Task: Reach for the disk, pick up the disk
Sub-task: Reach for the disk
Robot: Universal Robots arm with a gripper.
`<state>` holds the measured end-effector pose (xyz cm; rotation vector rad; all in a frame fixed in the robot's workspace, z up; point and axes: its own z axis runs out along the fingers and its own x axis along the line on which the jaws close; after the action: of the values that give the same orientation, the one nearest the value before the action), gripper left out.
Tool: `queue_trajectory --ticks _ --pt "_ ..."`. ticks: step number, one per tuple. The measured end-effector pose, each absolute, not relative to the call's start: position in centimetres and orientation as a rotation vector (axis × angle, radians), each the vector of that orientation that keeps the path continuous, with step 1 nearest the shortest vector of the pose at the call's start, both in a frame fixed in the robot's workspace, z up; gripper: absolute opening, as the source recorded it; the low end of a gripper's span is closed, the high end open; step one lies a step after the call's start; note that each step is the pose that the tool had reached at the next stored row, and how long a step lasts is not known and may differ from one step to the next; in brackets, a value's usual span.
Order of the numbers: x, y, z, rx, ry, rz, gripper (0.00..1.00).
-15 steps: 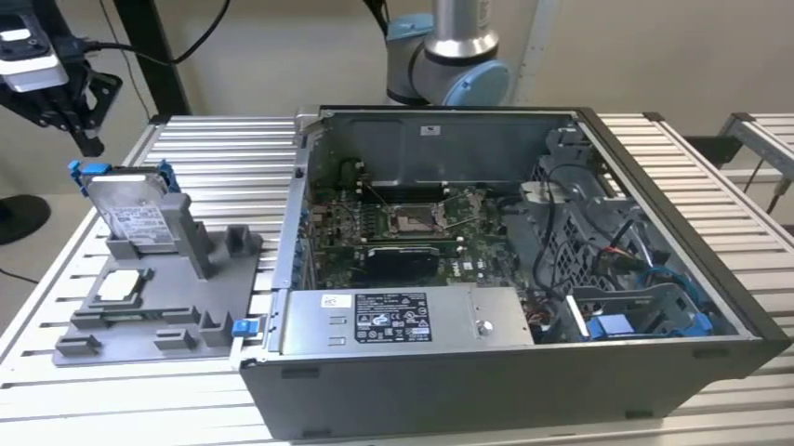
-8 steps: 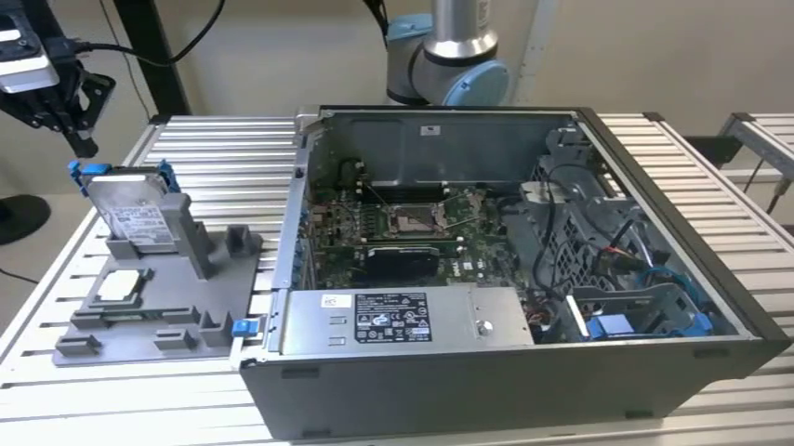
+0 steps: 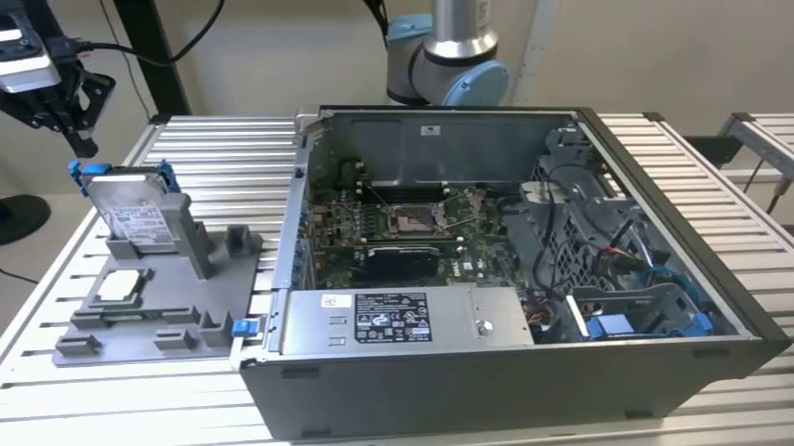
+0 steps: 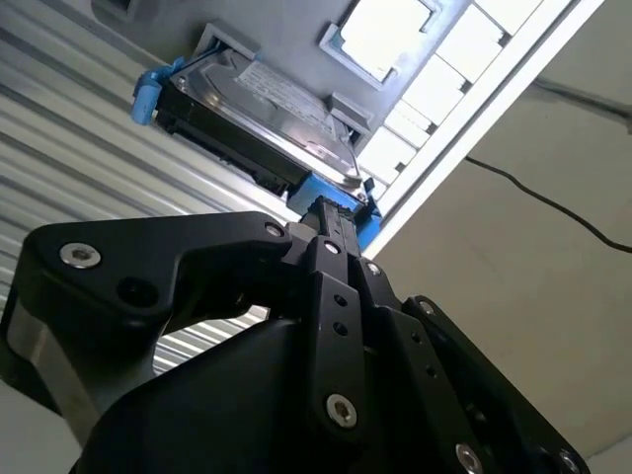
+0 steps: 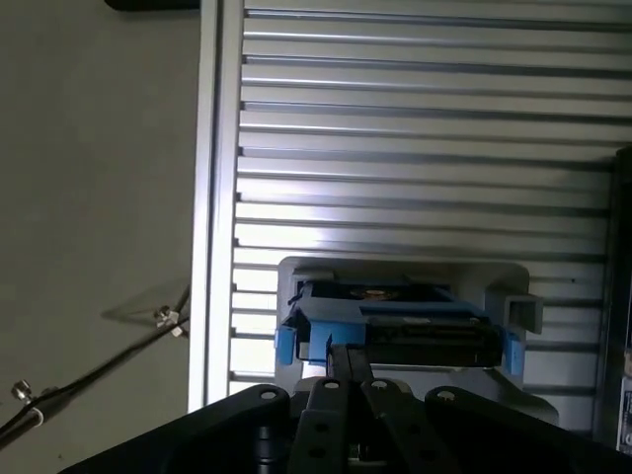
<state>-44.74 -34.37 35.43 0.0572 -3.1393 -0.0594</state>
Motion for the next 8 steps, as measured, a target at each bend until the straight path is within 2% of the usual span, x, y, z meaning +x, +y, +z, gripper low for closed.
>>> queue_trajectory --ticks 8 --pt "-44.73 -34.37 35.43 0.185 -3.133 -0.059 0.00"
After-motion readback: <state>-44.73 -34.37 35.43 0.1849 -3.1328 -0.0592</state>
